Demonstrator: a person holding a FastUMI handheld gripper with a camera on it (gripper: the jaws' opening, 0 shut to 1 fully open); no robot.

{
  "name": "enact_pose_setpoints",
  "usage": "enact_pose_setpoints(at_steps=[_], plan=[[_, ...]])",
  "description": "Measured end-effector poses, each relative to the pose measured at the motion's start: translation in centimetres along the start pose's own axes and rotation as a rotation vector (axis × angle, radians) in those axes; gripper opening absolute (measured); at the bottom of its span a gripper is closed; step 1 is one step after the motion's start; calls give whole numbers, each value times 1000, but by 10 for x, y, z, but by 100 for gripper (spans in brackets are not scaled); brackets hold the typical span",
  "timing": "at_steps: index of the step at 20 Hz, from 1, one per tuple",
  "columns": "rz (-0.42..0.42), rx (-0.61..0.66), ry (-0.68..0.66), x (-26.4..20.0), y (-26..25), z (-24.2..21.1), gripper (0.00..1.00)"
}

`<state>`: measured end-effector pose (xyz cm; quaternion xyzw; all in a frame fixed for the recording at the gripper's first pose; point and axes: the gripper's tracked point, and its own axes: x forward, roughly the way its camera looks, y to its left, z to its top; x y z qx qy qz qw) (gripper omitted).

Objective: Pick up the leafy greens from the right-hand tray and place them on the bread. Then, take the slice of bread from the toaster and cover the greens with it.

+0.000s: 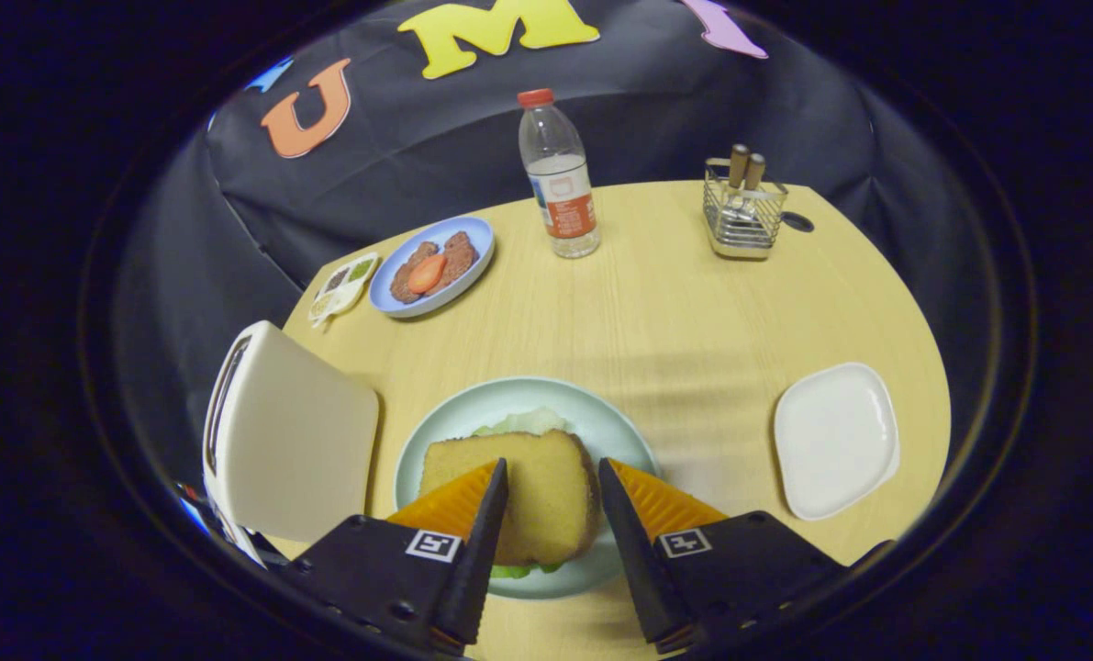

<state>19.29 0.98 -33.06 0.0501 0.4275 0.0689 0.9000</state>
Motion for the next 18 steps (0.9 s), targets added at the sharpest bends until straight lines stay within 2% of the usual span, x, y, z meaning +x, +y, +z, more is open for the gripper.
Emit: enact_pose_setpoints(at_steps=[5, 7, 11, 13, 18], plan=[[-1, 37, -62, -41, -8, 13, 83], [11, 46, -114, -64, -5, 24, 84], [-10, -22, -241, -115, 8, 42, 92], [-23, -58, -335, -148, 22, 56, 96], [-98, -170, -613, -247, 51, 76, 96]])
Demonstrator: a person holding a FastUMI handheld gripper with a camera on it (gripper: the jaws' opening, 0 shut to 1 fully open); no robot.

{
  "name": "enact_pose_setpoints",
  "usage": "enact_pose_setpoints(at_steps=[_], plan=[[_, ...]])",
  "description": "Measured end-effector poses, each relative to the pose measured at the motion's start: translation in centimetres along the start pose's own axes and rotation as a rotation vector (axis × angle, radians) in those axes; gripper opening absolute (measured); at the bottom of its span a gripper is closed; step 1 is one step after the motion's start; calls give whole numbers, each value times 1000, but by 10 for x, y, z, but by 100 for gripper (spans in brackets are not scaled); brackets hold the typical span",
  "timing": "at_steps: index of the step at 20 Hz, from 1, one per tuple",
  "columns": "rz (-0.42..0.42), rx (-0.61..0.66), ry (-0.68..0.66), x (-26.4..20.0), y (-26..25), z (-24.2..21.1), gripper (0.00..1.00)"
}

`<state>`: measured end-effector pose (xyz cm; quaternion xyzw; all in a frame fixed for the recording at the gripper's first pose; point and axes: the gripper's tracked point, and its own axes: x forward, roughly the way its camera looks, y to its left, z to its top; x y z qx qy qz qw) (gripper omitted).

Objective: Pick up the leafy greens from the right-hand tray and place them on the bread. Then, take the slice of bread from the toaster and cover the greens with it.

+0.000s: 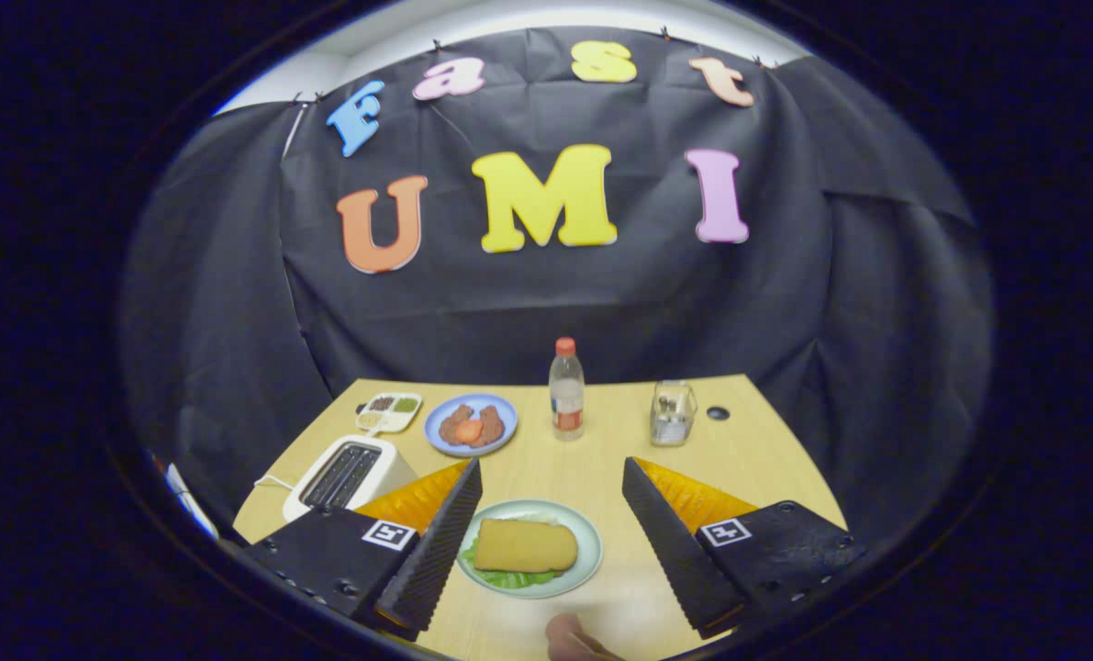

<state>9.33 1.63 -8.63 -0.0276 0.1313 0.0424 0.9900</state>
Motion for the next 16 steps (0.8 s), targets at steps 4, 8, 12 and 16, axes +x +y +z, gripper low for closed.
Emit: enact_pose_setpoints(at_steps=[4, 8, 12, 16], plan=[[-11, -20, -162, -60, 16, 41, 96], [-50, 3, -216, -104, 12, 60, 96], [-47, 10, -236, -131, 10, 68, 96], [-14, 10, -244, -155, 24, 67, 97]])
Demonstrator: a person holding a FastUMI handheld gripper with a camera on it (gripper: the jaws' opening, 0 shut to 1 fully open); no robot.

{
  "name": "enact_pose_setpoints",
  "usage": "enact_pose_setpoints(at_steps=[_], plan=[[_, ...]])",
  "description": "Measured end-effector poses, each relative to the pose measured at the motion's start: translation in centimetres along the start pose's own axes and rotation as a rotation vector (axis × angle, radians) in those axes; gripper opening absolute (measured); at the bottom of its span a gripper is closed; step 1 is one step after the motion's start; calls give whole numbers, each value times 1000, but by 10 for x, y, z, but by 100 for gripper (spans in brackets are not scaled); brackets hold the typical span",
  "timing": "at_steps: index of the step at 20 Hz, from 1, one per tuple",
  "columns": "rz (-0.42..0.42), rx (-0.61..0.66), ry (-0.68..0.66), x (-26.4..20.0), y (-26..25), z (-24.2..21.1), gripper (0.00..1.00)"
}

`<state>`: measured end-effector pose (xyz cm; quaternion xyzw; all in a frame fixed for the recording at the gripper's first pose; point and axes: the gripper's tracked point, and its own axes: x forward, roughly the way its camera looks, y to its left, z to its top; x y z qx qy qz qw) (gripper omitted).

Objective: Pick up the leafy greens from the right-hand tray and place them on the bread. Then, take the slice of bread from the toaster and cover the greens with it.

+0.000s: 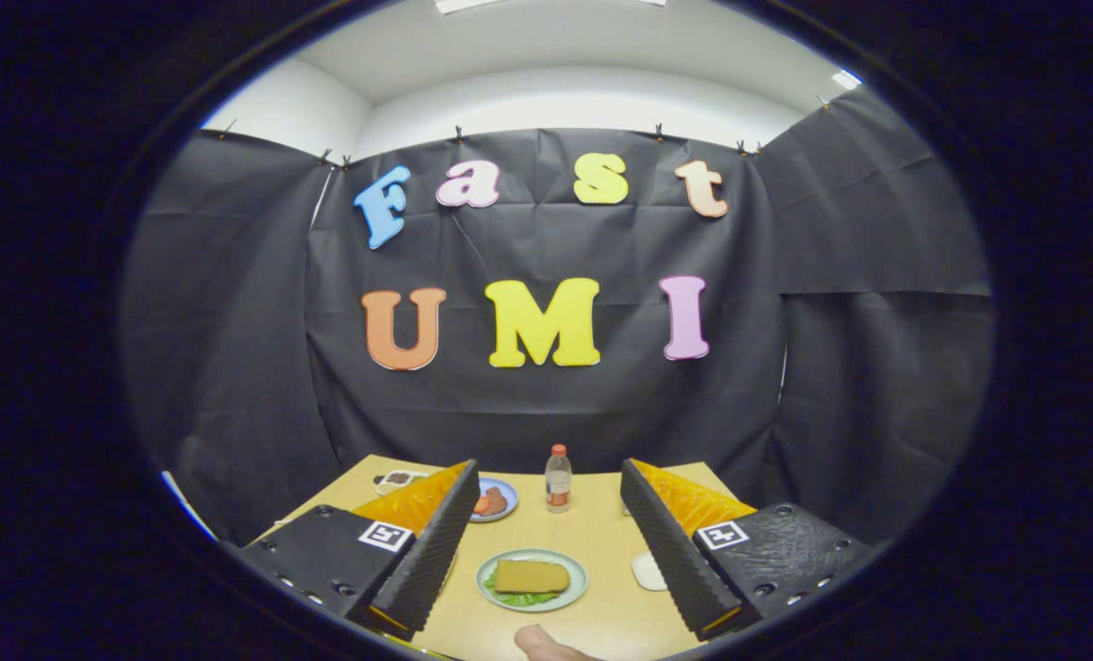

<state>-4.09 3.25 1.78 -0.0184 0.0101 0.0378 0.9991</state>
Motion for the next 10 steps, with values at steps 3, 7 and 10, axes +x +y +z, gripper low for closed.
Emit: enact_pose_setpoints(at_steps=[3, 7, 10], plan=[[-17, -40, 0, -16, -2, 6, 97], [-68, -87, -64, -39, -6, 34, 96], [-76, -94, -78, -50, -7, 34, 96]])
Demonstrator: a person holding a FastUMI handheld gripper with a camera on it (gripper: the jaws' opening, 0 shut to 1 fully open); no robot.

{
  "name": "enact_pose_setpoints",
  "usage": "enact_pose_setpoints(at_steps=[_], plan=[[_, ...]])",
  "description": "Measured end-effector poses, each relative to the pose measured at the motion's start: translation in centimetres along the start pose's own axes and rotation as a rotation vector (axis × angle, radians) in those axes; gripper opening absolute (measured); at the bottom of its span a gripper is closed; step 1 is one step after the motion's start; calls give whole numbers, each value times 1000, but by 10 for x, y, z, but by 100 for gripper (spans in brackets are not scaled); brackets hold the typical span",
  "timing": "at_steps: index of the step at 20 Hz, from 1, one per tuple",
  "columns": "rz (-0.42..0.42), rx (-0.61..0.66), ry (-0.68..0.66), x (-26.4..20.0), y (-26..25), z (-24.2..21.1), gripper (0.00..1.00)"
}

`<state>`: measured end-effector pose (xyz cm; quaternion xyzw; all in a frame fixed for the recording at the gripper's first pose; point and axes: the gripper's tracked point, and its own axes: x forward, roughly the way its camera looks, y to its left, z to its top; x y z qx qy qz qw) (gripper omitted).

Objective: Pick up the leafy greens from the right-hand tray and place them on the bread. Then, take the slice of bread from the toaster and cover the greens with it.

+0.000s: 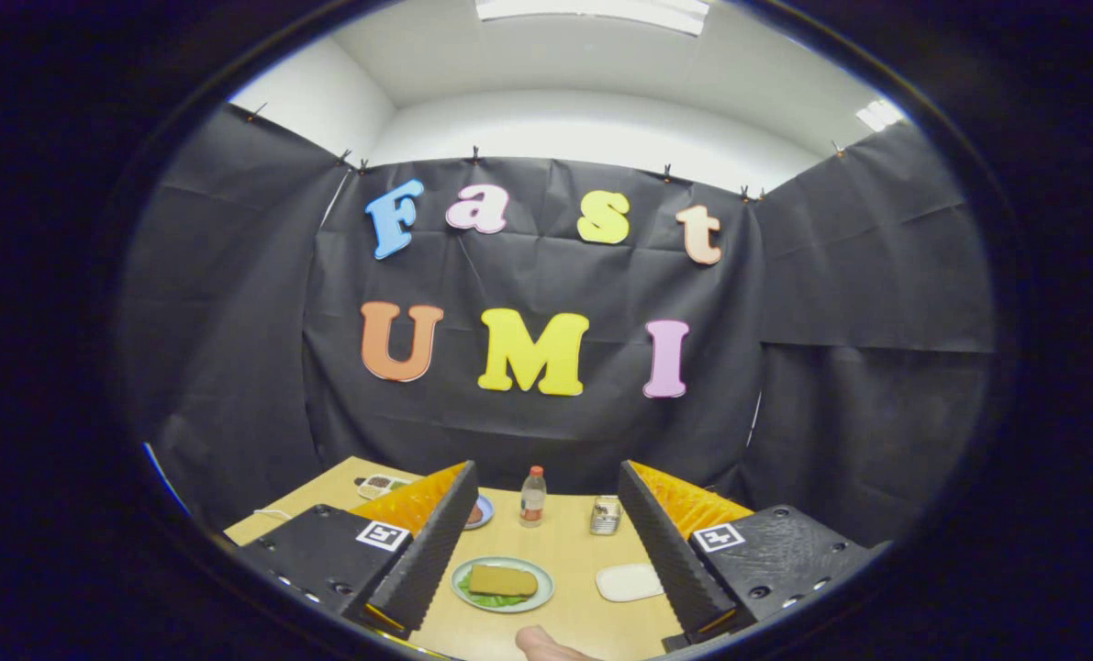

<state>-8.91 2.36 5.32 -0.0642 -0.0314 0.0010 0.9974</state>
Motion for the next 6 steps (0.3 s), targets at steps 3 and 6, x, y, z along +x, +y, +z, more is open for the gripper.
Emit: enact_pose_setpoints(at_steps=[3, 6], plan=[[-22, 10, 7, -6, -7, -2, 96], [-31, 65, 11, -10, -11, -4, 96]])
